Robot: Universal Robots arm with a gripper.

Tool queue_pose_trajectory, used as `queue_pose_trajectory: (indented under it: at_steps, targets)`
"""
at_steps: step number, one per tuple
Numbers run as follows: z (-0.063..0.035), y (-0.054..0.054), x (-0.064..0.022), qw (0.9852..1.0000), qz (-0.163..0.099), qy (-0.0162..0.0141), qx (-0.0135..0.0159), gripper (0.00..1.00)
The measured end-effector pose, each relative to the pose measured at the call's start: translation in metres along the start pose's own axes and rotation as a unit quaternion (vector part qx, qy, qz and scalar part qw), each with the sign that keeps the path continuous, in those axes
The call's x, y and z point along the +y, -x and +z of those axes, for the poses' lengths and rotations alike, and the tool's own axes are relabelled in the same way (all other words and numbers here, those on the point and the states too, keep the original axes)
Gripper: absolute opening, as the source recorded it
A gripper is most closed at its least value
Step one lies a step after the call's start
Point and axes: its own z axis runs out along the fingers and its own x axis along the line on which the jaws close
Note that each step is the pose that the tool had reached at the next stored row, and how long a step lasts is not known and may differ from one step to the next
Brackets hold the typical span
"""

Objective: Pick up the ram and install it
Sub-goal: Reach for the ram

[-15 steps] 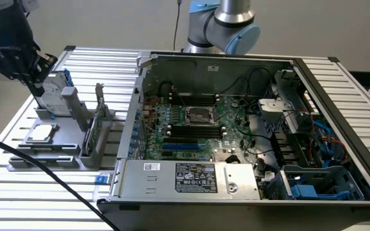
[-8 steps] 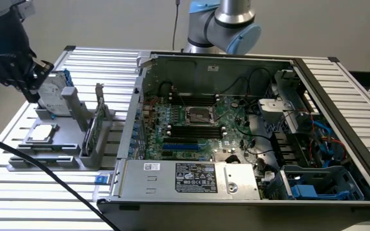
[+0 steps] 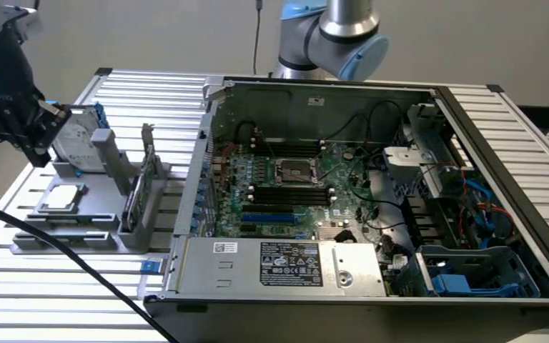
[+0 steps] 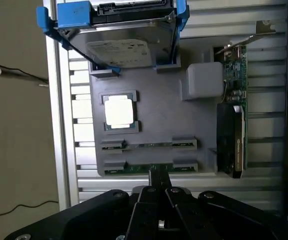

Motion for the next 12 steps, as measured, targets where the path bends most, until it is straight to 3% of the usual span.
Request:
queue_pose_trajectory:
  at_steps: [6,12]
  targets:
    - [0.0025,0.0,-0.0181,1.0,-0.005,0.0002,0.0001,0.11]
    - [0.0067,0.001,-0.0204,0.9991,-0.043,-0.0025,0.0002,0.11]
